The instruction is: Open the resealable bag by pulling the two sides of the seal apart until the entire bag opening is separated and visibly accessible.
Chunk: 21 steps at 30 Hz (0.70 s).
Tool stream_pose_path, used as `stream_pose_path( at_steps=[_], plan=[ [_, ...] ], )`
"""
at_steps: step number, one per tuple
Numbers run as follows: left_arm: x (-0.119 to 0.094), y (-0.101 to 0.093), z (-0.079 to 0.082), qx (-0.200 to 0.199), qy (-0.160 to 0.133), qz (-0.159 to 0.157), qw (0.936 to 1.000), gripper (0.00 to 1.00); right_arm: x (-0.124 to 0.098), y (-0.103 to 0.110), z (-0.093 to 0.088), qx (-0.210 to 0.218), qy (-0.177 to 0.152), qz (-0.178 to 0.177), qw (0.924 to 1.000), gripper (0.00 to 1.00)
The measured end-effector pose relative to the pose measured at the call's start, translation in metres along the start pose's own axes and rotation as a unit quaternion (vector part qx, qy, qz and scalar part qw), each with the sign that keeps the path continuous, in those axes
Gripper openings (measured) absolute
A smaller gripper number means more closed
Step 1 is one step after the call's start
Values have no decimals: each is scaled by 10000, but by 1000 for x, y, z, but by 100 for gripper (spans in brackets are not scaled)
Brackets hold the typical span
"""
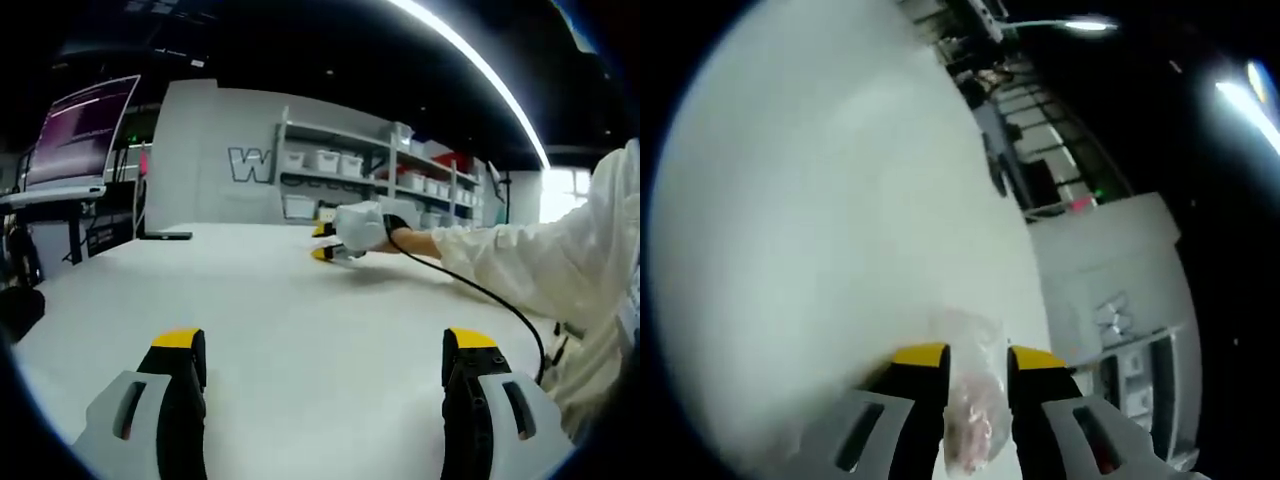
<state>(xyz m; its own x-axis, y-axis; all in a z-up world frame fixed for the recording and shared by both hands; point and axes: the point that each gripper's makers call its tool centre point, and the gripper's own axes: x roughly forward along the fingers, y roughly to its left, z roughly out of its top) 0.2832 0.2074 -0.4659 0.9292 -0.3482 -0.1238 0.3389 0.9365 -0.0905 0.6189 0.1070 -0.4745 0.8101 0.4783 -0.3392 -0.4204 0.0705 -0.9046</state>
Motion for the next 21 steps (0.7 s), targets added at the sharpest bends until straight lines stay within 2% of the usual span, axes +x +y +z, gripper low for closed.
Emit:
stream_pose_path(
  at_steps=[2, 3, 4, 11, 13, 21],
  plan=[
    [0, 1, 0, 6, 4, 4, 10000, 98, 0, -1, -1, -254, 18, -31, 9997, 20],
    [0, 1, 0, 10, 6, 9, 10000, 98, 0, -1, -7, -561, 215, -65, 9982, 20],
    [0, 2, 0, 10, 7, 19, 10000, 98, 0, -1, -10, -654, 317, -88, 9973, 20],
    [1, 2, 0, 18, 10, 12, 10000, 98, 2, 1, -5, -790, 204, -75, 9966, 19],
    [1, 2, 0, 19, 9, 3, 10000, 98, 3, 1, -5, -921, 262, -68, 9954, 19],
    [0, 4, 2, 13, -10, 24, 10000, 98, 10, 0, -10, -859, 409, 5, 9955, 15]
  ],
)
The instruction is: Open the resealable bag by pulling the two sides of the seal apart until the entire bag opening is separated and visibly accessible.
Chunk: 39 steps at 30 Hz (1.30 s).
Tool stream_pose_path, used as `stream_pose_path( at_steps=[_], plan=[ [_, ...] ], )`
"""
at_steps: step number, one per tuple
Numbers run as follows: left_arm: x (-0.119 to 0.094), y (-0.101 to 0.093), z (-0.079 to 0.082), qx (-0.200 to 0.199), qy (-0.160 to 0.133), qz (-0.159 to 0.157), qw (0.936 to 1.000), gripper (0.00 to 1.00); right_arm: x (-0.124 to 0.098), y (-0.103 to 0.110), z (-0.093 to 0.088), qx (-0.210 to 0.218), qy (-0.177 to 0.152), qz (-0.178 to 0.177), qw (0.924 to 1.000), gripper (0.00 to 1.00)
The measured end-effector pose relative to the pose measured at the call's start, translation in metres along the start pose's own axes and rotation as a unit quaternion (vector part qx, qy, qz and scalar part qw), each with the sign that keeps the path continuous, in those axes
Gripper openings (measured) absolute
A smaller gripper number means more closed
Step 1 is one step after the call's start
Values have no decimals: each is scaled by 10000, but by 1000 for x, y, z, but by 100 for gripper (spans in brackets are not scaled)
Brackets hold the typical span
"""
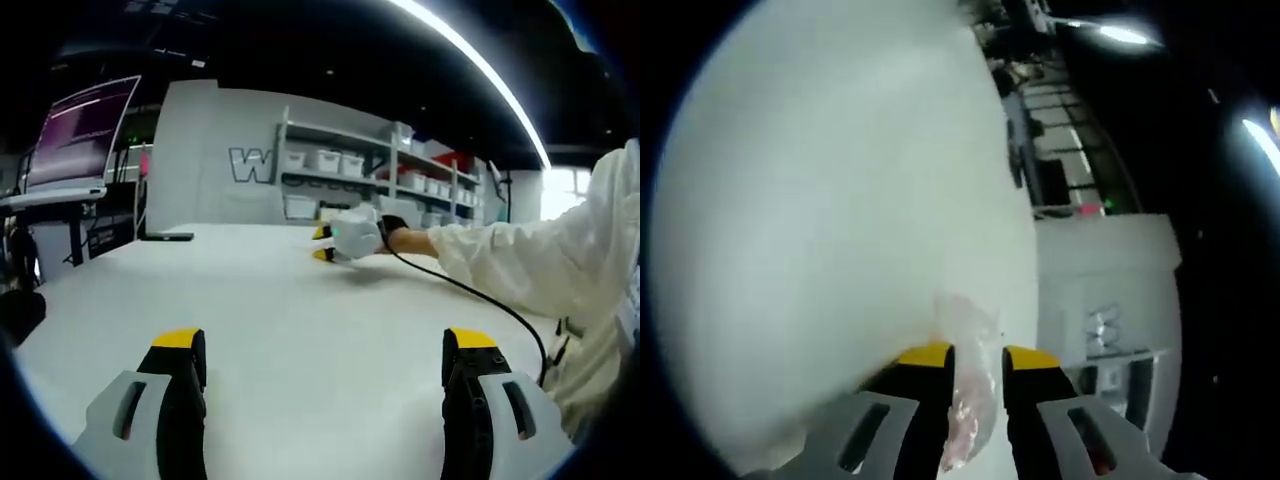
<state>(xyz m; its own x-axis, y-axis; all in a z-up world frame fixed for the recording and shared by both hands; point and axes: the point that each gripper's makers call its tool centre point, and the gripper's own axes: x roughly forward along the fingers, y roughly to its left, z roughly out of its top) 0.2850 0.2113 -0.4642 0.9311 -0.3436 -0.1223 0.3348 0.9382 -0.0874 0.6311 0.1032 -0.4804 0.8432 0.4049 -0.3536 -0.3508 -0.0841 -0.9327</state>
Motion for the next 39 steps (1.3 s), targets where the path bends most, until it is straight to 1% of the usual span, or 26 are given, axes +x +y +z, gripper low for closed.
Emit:
stream_pose_path(
  at_steps=[4, 9, 12, 17, 20, 23, 26, 30, 34, 39],
  plan=[
    [0, 0, 0, 3, 9, 3, 10000, 98, 2, 3, -3, -20, 50, 33, 10000, 9],
    [-1, -1, -1, 11, 14, 0, 10000, 97, 2, 3, -4, 17, 69, 17, 10000, 7],
    [-1, -2, -1, 10, 14, -1, 10000, 97, 2, 6, -4, -25, 104, 27, 9999, 4],
    [-3, -2, 0, 11, 16, 6, 10000, 97, 1, 6, -4, 26, 102, 23, 9999, 3],
    [-4, -2, 1, 11, -3, 6, 10000, 97, 0, 7, -7, 48, 159, 63, 9998, 1],
    [-5, -3, 2, 22, -14, 6, 10000, 97, -3, 7, -8, 133, 128, 56, 9998, 0],
    [-6, -3, 3, 35, -17, 6, 10000, 97, -9, -2, -10, 293, 79, -79, 9995, 0],
    [-6, -5, 5, 31, -28, -3, 10000, 97, -18, -18, -12, 846, -87, -265, 9960, 0],
    [-7, -11, 6, 63, -31, -41, 10000, 97, -29, -30, -18, 1050, -104, -379, 9937, 0],
    [-7, -15, 8, 104, -31, -53, 9999, 97, -37, -36, -25, 1121, -74, -480, 9925, 0]
  ],
)
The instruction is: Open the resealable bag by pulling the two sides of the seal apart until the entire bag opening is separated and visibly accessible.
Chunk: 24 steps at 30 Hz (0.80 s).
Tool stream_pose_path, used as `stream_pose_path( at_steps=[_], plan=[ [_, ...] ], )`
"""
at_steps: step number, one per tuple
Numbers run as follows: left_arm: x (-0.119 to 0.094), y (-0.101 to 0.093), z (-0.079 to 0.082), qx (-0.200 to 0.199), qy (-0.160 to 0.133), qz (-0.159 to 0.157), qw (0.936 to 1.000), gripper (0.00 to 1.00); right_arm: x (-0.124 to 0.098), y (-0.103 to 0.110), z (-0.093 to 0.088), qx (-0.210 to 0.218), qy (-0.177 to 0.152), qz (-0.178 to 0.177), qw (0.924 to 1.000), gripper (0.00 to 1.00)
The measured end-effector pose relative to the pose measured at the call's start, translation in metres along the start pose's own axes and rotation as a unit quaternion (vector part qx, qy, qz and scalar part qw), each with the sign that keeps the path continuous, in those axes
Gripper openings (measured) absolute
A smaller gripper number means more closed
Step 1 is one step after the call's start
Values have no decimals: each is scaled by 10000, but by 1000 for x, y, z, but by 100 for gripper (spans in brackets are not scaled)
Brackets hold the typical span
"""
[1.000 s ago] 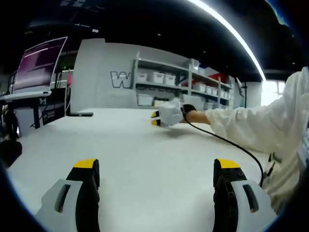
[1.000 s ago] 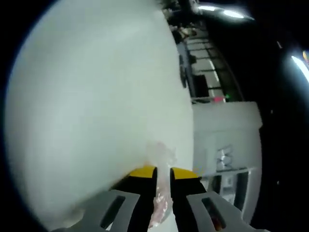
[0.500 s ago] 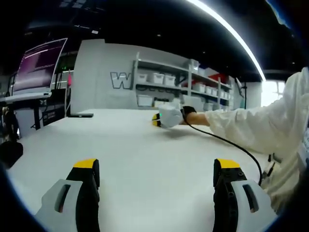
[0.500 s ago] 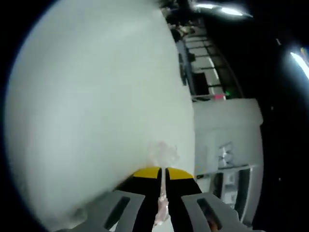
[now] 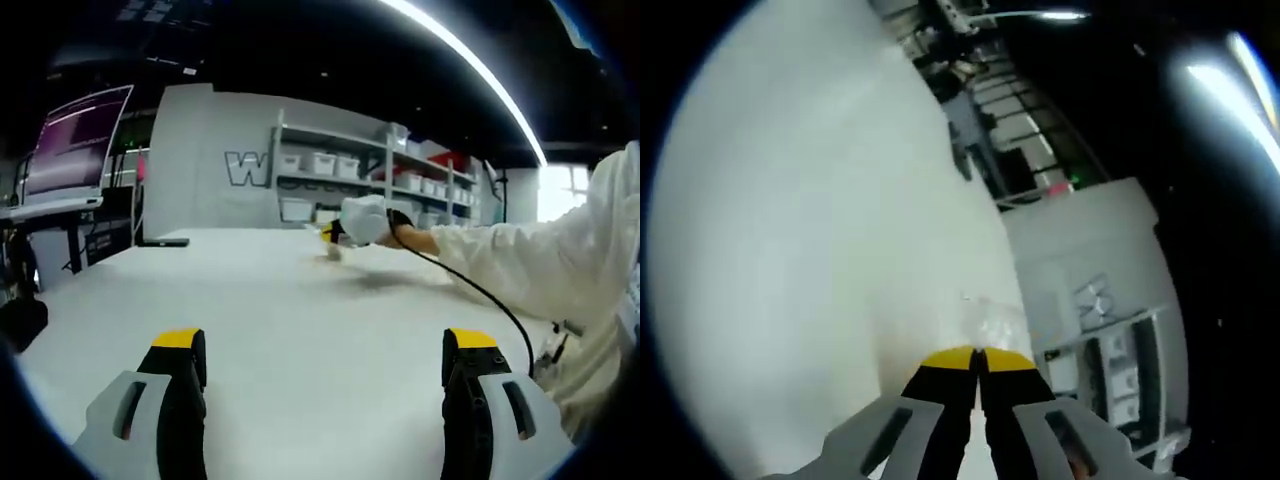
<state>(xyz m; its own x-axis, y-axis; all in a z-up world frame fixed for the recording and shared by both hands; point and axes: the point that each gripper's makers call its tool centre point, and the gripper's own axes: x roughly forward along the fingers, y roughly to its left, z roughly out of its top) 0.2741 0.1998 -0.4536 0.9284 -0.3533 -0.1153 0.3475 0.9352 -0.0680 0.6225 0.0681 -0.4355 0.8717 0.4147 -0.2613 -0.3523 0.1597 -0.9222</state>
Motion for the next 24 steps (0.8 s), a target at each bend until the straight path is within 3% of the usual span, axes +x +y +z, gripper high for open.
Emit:
stream_pose_path(
  at_steps=[24],
  plan=[
    [-5, -12, 8, 113, -40, -26, 9999, 97, -31, -53, 18, 175, -219, -472, 9985, 0]
  ],
)
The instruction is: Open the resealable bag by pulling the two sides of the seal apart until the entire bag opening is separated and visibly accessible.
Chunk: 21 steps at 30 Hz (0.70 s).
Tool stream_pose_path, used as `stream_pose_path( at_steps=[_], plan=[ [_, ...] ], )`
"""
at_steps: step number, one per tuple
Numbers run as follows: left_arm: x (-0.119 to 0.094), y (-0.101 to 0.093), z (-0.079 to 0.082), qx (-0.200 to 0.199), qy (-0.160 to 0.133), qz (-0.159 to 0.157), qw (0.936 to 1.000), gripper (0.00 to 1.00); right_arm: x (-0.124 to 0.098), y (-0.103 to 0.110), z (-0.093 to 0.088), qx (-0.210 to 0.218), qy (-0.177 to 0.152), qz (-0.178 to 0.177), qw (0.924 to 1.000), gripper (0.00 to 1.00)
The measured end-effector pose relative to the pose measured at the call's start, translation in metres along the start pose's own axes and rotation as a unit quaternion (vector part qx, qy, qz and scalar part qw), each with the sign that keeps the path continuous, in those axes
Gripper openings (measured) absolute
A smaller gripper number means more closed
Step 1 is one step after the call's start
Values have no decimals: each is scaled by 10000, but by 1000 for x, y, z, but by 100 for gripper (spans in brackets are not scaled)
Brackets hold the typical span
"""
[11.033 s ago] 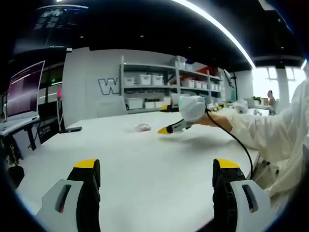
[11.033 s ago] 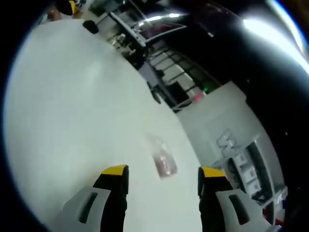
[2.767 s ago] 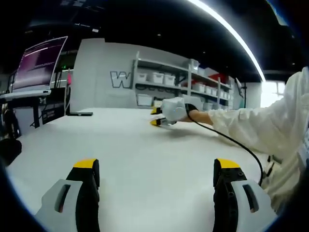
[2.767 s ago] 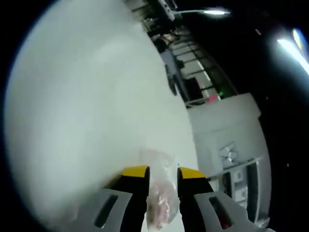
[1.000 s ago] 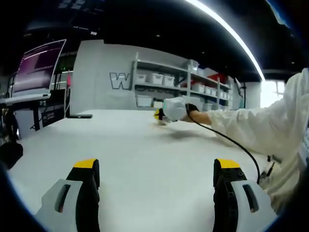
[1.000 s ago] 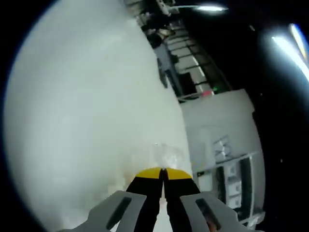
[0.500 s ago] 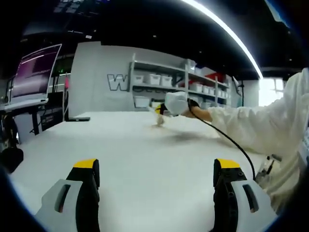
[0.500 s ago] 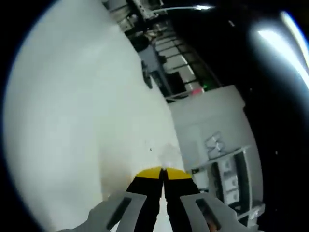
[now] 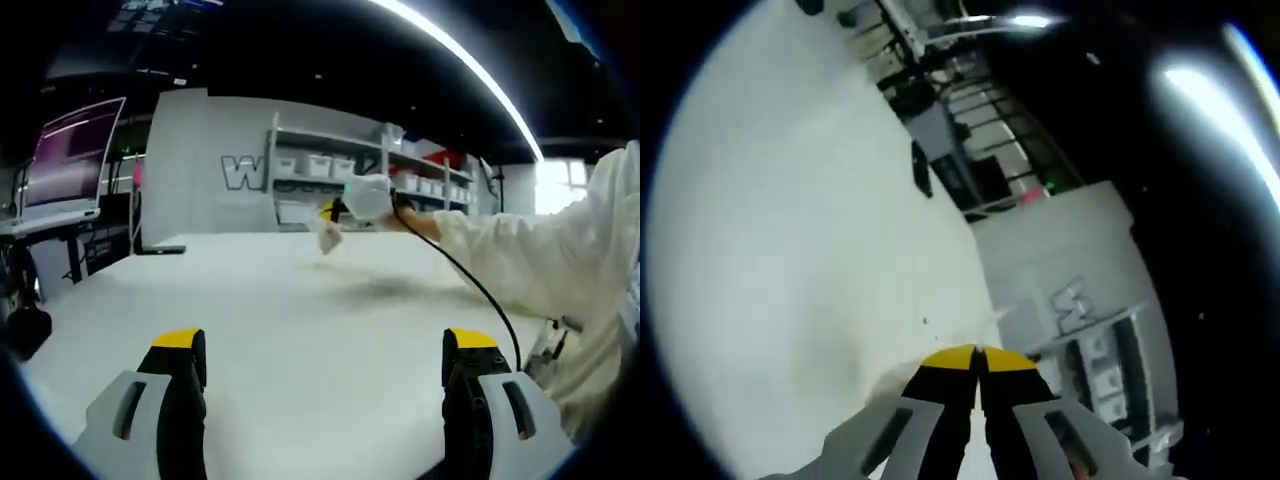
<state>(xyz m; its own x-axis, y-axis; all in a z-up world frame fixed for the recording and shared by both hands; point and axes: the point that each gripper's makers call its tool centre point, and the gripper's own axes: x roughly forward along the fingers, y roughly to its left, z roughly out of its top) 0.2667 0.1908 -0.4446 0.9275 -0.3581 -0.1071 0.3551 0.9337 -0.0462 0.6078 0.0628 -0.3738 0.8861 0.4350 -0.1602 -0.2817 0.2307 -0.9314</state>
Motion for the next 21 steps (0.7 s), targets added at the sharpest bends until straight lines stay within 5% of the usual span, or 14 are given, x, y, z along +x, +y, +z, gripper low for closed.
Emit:
stream_pose_path(
  at_steps=[21],
  plan=[
    [-4, -15, 4, 87, 18, -49, 9999, 97, -28, -17, 6, -43, -118, -143, 9998, 0]
  ],
)
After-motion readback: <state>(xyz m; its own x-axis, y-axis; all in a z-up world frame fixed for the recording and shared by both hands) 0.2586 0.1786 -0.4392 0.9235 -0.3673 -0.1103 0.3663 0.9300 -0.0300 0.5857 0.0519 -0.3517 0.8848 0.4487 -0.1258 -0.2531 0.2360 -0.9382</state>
